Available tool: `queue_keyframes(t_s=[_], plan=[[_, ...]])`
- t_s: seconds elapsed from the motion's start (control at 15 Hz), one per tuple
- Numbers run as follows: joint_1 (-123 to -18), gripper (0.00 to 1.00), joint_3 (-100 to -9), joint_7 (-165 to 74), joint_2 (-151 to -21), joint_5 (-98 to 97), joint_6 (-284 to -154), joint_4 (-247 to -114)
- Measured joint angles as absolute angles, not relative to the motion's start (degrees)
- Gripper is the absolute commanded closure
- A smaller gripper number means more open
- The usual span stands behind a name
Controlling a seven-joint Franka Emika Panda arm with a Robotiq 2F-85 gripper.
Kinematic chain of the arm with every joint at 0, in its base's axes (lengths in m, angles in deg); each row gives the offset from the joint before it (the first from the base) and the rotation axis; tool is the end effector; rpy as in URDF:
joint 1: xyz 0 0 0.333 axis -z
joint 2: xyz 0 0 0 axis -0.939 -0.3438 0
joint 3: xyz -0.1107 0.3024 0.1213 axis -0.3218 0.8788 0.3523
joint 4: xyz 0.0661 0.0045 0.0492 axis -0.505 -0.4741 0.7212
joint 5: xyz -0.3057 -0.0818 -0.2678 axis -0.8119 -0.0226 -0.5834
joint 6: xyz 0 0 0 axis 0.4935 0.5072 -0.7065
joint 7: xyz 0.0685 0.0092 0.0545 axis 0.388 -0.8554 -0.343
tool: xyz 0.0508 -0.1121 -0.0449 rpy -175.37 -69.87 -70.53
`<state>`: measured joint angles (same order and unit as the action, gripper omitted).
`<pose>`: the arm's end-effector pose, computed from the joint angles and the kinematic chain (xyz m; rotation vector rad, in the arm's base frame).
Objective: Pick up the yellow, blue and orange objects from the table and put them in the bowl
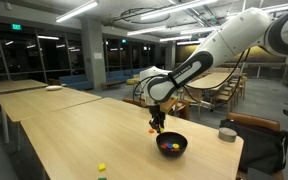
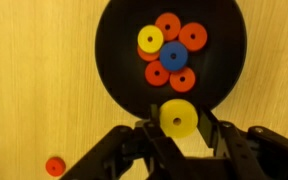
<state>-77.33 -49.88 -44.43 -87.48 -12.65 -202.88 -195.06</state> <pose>0.6346 0.0696 0.3288 2.8982 0.2476 -0.1337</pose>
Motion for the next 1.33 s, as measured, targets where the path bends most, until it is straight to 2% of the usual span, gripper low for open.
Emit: queue_keyframes(t_s=[0.27, 0.53, 0.6, 0.73, 0.93, 1.0, 1.33], plan=[[-77.3, 0.75, -49.4, -44.1, -83.6, -12.5, -200.5, -200.0], [-76.5, 0.75, -49.2, -44.1, -82.6, -11.2, -207.9, -205.1], [-76.1, 0.34, -49.2, -44.2, -82.6, -10.5, -209.9, -206.2], [-75.0, 0.27, -49.2, -44.4, -82.6, -9.0, -212.8, -208.1], [-73.7, 0.05, -49.3, -44.7, -82.5, -7.1, -214.5, -210.0], [-73.5, 0.0, -49.3, -44.7, -82.2, -7.0, -214.6, -210.5], [-74.2, 0.0, -48.4, -43.0, -75.8, -6.9, -213.6, -215.1]])
